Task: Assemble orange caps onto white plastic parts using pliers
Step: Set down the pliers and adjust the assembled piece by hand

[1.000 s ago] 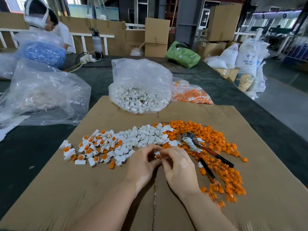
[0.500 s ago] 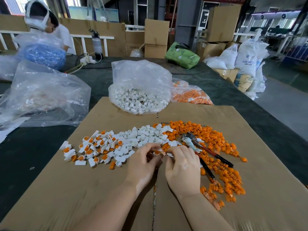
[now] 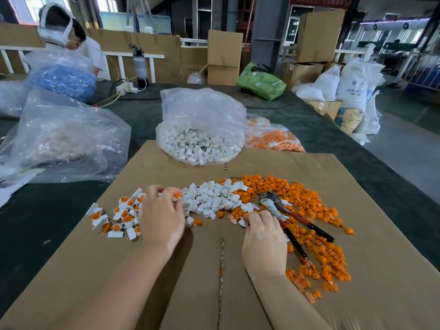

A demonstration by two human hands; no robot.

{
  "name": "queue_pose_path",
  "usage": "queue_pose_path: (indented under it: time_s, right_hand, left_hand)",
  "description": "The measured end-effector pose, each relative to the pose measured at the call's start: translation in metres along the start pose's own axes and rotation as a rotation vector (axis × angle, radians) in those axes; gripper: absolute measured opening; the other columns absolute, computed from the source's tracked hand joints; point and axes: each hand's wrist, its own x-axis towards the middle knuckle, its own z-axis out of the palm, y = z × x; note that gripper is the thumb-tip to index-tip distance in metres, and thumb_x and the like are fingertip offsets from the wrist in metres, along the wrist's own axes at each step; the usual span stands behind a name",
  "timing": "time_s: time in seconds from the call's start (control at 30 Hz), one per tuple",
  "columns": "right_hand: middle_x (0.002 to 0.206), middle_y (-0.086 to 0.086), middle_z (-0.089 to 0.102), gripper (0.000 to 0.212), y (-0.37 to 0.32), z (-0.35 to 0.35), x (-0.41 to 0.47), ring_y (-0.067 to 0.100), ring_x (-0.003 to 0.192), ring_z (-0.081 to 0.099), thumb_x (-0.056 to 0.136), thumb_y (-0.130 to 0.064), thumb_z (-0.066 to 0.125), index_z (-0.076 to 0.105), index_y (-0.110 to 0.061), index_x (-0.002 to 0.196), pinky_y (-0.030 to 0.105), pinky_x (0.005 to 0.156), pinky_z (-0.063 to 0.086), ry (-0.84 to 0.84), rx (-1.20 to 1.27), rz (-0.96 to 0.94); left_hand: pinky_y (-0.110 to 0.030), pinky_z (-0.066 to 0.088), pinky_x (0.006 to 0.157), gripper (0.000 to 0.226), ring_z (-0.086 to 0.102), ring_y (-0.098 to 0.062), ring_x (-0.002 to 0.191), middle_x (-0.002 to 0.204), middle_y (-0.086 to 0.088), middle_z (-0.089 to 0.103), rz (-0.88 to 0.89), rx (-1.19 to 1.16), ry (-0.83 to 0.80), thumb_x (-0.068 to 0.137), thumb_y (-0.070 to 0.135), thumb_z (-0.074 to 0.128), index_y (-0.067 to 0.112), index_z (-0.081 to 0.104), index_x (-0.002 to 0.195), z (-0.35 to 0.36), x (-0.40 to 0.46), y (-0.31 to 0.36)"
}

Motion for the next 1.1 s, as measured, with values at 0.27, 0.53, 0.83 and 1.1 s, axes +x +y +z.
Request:
queue_pose_path:
  time_s: [0.27,0.53,0.83,1.1]
  right_hand:
    - [0.098,0.008,0.061,0.021,0.0,-0.002,0.001,0.025,0.089,0.055,0.082,0.004,0.06,0.065,-0.008,0.098,0.036,0.077,0.047,-0.136,0.001,0.048]
    - [0.084,0.011,0.065,0.025,-0.003,0.0,0.001,0.03,0.074,0.061,0.063,0.008,0.074,0.067,-0.006,0.082,0.041,0.063,0.049,-0.026,-0.11,0.046]
    - [0.082,-0.001,0.064,0.029,-0.005,0.004,0.002,0.022,0.075,0.06,0.061,-0.015,0.08,0.072,-0.021,0.088,0.039,0.067,0.049,-0.019,-0.207,-0.251]
    - [0.07,0.0,0.061,0.03,-0.005,0.003,0.004,0.021,0.063,0.057,0.052,-0.013,0.089,0.067,-0.019,0.072,0.039,0.061,0.048,-0.044,-0.2,-0.173]
  left_hand:
    - [-0.042,0.034,0.094,0.022,0.041,-0.026,0.113,0.121,-0.004,0.047,-0.126,0.255,-0.053,0.093,0.02,0.054,0.027,0.065,0.11,-0.01,0.018,-0.016]
    - [-0.041,0.028,0.1,0.031,0.033,-0.026,0.121,0.126,-0.004,0.047,0.008,0.198,0.006,0.088,0.019,0.06,0.024,0.06,0.119,-0.003,0.011,-0.005]
    - [-0.027,0.031,0.091,0.039,0.042,-0.017,0.113,0.118,0.008,0.055,0.402,0.348,-0.265,0.089,0.012,0.047,0.028,0.055,0.124,0.021,-0.012,0.019]
    - [-0.024,0.041,0.085,0.023,0.049,-0.015,0.104,0.112,0.003,0.052,0.348,0.231,-0.368,0.093,0.022,0.055,0.019,0.061,0.115,0.023,-0.011,0.023]
